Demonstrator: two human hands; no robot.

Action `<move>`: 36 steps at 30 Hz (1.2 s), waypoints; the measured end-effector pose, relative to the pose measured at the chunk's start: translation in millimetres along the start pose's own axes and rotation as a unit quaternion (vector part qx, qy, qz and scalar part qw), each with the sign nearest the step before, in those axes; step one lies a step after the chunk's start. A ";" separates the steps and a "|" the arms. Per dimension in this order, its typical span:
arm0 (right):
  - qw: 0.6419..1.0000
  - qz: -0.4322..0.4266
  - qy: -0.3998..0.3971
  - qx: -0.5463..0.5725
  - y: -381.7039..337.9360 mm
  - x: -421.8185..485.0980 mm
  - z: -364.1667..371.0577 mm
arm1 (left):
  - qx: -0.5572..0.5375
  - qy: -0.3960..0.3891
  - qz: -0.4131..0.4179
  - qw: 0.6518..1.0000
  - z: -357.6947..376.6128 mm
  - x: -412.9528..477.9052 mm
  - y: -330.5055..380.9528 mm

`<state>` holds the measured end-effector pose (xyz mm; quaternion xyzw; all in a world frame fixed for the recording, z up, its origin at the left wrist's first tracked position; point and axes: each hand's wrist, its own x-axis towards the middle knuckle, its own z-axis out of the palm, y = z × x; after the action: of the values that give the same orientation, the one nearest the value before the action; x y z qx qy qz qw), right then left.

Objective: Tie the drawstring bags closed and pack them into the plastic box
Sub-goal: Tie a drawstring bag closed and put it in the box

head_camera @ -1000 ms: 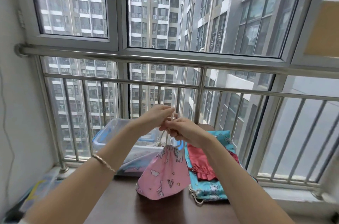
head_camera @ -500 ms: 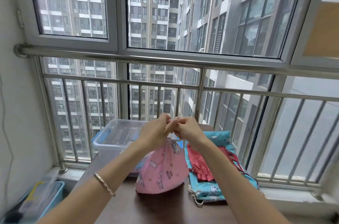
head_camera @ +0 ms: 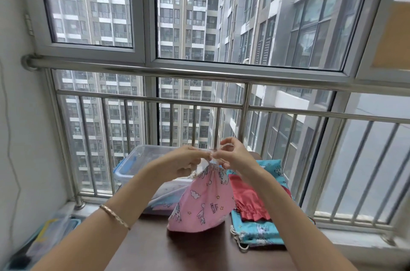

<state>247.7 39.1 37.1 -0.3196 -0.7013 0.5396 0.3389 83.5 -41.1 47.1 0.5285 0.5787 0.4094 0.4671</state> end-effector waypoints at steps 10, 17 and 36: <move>0.994 -0.010 -0.092 -0.062 7.4 1.2 -1.0 | 0.095 -0.015 -0.002 0.995 -2.0 -2.8 1.9; 0.982 0.003 -0.187 0.012 10.4 4.4 -4.6 | 0.138 0.081 0.073 0.984 -3.6 -2.9 -0.1; 0.860 0.154 0.038 0.485 30.0 1.9 -26.0 | 0.140 0.226 0.096 0.959 -35.6 -19.6 -19.9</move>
<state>270.4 61.1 13.0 -0.2391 -0.2797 0.8440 0.3902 44.4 -61.9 38.1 0.5352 0.6674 0.4760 0.2039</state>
